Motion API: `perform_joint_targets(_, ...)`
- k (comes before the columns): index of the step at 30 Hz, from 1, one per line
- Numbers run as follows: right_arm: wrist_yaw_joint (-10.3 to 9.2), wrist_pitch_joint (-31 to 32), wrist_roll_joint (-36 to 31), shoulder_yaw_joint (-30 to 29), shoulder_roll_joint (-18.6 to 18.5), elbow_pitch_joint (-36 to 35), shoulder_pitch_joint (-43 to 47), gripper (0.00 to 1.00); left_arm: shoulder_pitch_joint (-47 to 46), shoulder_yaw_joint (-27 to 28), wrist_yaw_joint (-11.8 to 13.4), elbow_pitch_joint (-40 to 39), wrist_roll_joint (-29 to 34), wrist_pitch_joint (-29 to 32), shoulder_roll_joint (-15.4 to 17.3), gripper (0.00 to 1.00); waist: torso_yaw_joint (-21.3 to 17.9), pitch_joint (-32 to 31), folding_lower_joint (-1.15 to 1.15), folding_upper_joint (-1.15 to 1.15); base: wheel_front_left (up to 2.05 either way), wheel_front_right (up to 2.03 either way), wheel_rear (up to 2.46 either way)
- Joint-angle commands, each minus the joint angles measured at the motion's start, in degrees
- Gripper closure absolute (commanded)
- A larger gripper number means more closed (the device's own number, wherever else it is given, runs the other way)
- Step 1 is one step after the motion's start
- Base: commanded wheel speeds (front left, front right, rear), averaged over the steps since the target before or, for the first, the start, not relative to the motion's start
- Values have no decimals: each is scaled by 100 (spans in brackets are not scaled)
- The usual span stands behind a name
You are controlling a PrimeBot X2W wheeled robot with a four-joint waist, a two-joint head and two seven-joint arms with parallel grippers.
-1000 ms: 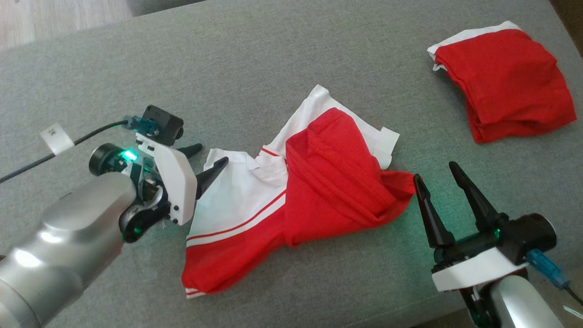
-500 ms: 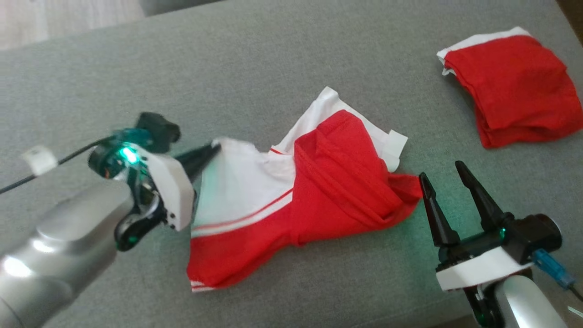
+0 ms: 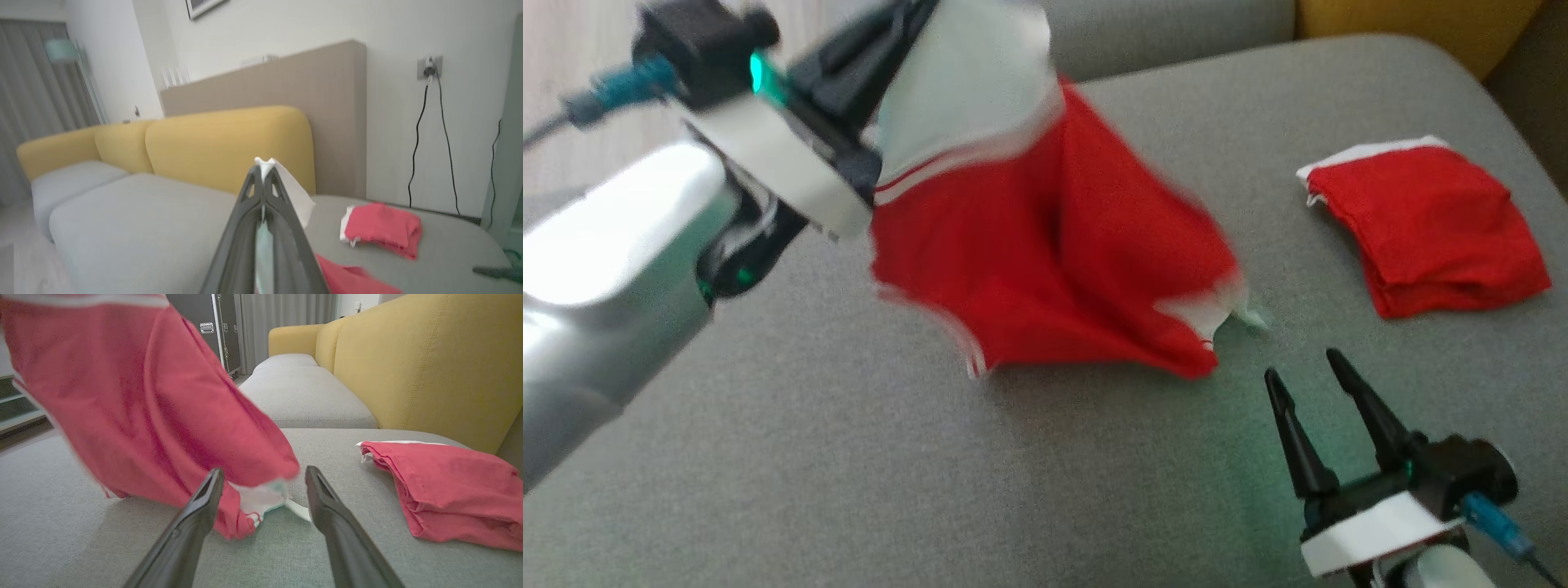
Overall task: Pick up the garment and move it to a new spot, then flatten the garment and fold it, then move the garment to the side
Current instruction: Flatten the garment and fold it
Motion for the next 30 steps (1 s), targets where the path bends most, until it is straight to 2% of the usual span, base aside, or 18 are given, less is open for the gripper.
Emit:
perform_joint_targets(1, -4, -22, -18, 81, -63, -143, -1, 0, -358, 342, 9, -212, -93, -46, 157, 100, 22, -187, 1, 0, 0, 0, 0)
perform_joint_targets(6, -4, -22, -35, 24, -43, -166, 205, 0, 143, -133, 9, -1038, -632, 577, 144, 100, 80, -283, 1, 0, 0, 0, 0)
perform_joint_targets(9, -4, -22, -39, 3, -26, -188, 236, 0, 786, -284, 9, -1469, -839, 951, 194, 100, 118, -238, 1, 0, 0, 0, 0)
perform_joint_targets(13, -4, -22, -42, -51, -14, -227, 229, 0, 1891, -329, 9, -1818, -966, 1148, 274, 100, 189, -165, 1, 0, 0, 0, 0)
perform_joint_targets(16, -4, -22, -42, -99, -21, -243, 244, 0, 2418, -333, 14, -1913, -975, 1104, 310, 100, 261, -140, 1, 0, 0, 0, 0)
perform_joint_targets(22, -4, -22, -43, -165, -83, -239, 274, 0, 3589, -337, 346, -2057, -774, 536, 274, 100, 643, -119, 1, 0, 0, 0, 0)
perform_joint_targets(26, -4, -22, -36, -84, -227, -212, 172, 0, 3975, -297, 602, -2027, -668, 139, 275, 100, 1035, -60, 1, 0, 0, 0, 0)
perform_joint_targets(30, -4, -22, 28, 178, -494, -125, -161, 0, 4076, -109, 788, -1930, -595, -124, 436, 100, 1444, 20, 1, 0, 0, 0, 0)
